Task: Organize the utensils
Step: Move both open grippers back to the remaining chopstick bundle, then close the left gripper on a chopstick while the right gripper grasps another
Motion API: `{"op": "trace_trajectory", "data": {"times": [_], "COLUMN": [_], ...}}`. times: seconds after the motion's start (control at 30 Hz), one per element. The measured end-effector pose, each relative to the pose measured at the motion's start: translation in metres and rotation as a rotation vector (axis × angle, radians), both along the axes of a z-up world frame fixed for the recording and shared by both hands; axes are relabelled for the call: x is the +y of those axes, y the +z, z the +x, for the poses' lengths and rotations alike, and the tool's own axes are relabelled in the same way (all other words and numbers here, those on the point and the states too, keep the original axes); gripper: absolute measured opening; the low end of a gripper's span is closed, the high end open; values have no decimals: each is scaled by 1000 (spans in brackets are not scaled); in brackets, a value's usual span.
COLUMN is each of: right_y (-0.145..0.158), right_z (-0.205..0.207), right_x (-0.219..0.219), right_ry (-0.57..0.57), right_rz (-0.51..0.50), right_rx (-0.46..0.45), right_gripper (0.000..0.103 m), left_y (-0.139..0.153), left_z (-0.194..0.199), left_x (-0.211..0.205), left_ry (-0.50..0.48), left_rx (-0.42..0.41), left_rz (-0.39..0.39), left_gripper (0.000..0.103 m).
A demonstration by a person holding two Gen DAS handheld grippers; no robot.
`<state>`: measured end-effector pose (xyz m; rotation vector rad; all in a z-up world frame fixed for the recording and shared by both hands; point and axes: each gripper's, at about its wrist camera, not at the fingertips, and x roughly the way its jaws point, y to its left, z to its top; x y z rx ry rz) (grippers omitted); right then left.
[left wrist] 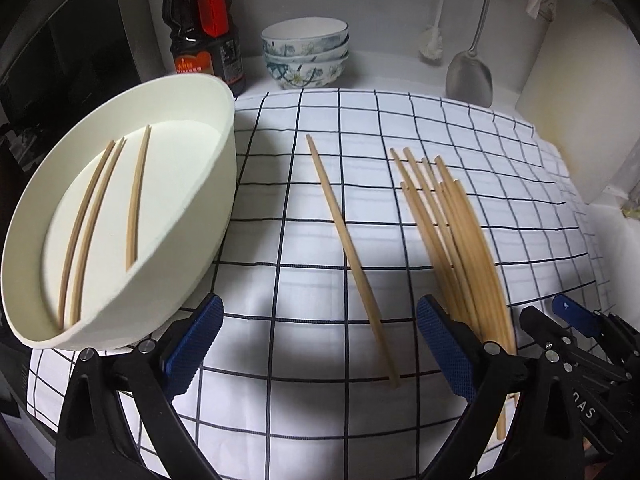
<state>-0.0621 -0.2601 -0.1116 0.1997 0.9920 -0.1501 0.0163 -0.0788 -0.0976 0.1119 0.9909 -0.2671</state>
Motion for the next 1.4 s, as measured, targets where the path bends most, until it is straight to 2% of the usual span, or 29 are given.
{"op": "trace_trajectory", "data": {"times": [0.23, 0.67, 0.83, 0.97, 1.1, 1.2, 1.23, 1.27, 1.3, 1.33, 1.4], "right_y": [-12, -13, -17, -17, -17, -18, -18, -18, -18, -18, -17], "right_z": [4, 0, -1, 5, 8, 9, 9, 9, 9, 9, 10], "right_x": [2, 8, 12, 15, 20, 25, 26, 27, 28, 28, 24], "right_ry": [24, 64, 80, 97, 118, 139, 145, 151, 152, 150, 145], "right_rz": [-35, -89, -111, -116, -123, -136, -139, -137, -136, -140, -115], "right_rx": [15, 16, 14, -2, -17, -23, -24, -24, -22, -20, -21], "right_gripper": [51, 51, 51, 43, 34, 25, 22, 15, 10, 7, 7], "left_y": [-16, -33, -35, -36, -31, -28, -27, -26, -26, -26, -26], "left_z": [10, 20, 22, 28, 32, 35, 34, 33, 32, 30, 29], "left_x": [-2, -8, -9, -12, -21, -30, -33, -35, -37, -39, -40], "left_ry": [33, 45, 50, 60, 39, 11, -2, -12, -22, -28, -36], "left_rx": [15, 49, 54, 55, 44, 40, 40, 40, 39, 39, 41], "left_rz": [25, 74, 69, 68, 56, 41, 33, 29, 31, 33, 29], "left_gripper": [95, 95, 96, 95, 74, 43, 36, 22, 11, 10, 7]}}
